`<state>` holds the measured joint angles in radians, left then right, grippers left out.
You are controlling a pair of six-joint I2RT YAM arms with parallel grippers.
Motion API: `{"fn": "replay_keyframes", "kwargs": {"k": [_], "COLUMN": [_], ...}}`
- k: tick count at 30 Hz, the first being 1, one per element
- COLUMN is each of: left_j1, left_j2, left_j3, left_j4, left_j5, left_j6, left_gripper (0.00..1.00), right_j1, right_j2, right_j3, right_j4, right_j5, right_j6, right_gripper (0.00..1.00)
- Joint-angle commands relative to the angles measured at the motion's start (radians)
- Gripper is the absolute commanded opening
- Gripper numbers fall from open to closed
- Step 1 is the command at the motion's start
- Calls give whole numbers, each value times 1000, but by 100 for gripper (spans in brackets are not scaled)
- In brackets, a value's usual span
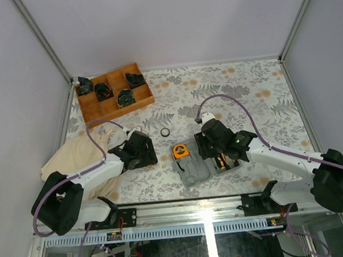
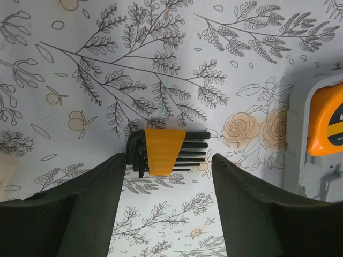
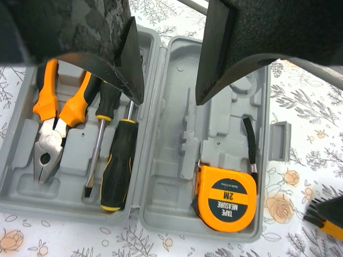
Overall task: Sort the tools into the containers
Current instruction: Move the storage box to the center of the board.
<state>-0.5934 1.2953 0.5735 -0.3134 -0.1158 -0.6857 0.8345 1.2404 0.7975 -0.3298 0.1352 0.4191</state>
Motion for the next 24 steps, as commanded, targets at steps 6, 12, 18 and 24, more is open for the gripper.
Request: {"fn": "replay_keyframes", "kwargs": {"k": [6,12,18,24], "left_j1": [4,-21,-66,-114], "left_j2": [26,6,44,57], "left_j3": [20,31,34,70], "left_j4": [22,-20,27,54], "left_j5": [8,-41,-12,14], "left_j6": [10,-7,-14,-17], "left_gripper": [68,71,71,71], "right_j1": [-8,-8,-8,-8], "right_j2": [-34,-41,-61,-88], "right_j3": [-44,-56,-69,-88], "right_j4": [16,33,45,47], "right_j5": [-13,-24,-32,-36], "right_j6": [7,16,32,39], "right_gripper": [51,52,52,53]}}
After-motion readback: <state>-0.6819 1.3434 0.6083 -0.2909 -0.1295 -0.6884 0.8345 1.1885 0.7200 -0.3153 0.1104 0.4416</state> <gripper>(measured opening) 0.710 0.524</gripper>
